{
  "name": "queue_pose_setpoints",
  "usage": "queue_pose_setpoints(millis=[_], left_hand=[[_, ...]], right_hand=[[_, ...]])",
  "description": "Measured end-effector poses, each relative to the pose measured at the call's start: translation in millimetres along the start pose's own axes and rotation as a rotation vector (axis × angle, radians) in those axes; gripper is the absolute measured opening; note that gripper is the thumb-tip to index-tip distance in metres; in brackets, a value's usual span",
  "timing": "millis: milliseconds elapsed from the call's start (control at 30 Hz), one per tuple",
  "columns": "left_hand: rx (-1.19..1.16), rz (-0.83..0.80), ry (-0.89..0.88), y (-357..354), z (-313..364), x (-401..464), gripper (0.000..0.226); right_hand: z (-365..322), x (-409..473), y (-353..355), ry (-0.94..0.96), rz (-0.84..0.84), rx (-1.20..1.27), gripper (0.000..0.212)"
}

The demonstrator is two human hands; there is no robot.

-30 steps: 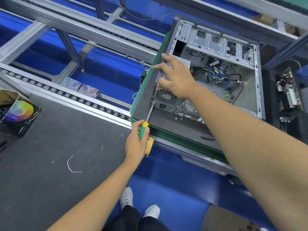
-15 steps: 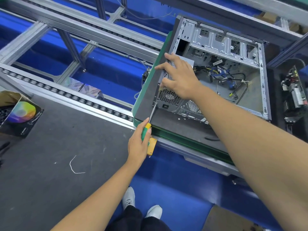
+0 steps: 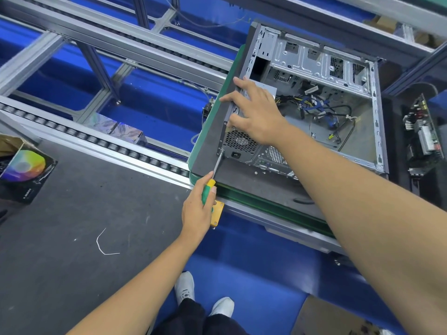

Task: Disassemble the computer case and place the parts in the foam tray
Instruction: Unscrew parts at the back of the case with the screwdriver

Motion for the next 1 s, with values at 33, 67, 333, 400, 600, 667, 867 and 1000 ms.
queue_pose_setpoints(millis=[33,67,333,400,600,667,867,1000], left_hand=[[0.015,0.012,-0.001,0.6,1.3,-0.7,0.036],[0.031,0.025,-0.004,1.3,2.8,-1.5,0.036],[0.212,0.149,-0.032,6.7,20.7,-8.7,0.029],[0.065,0.128,0.024,1.2,22.0,-10.4,0.028],[-0.037,0.13,0.053,-4.2,33.7,-11.9,0.028],[0.025,0.136,0.058,-2.8,34.7,-11.7,0.028],[0.288,0.167,-0.042,10.4,36.3,-5.1,0.019],[0.114,0.178,0.032,6.3,29.9,-7.3,0.021]], right_hand=[[0.0,0.0,0.0,0.001,0.001,-0.002,0.049],[0.2,0.1,0.2,0.001,0.002,-0.003,0.049],[-0.6,-0.7,-0.4,0.001,-0.005,-0.019,0.055],[-0.8,-0.5,-0.5,0.0,-0.003,-0.024,0.055],[-1.3,-0.5,-0.5,0.003,-0.004,-0.031,0.057],[-1.2,-0.6,0.0,0.0,-0.004,-0.033,0.057],[-1.8,-0.6,-0.6,0.003,-0.005,-0.04,0.057],[-2.1,-0.1,-1.2,0.002,0.002,-0.041,0.059]])
Point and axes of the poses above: each hand's wrist, its own x-axis towards the middle knuckle, its own y-axis out of the back of the hand, z = x × y, the point moved 8 cm from there along x, towards the middle knuckle, and after that the axes turned 15 degrees about -x, right-handed, at the moved point
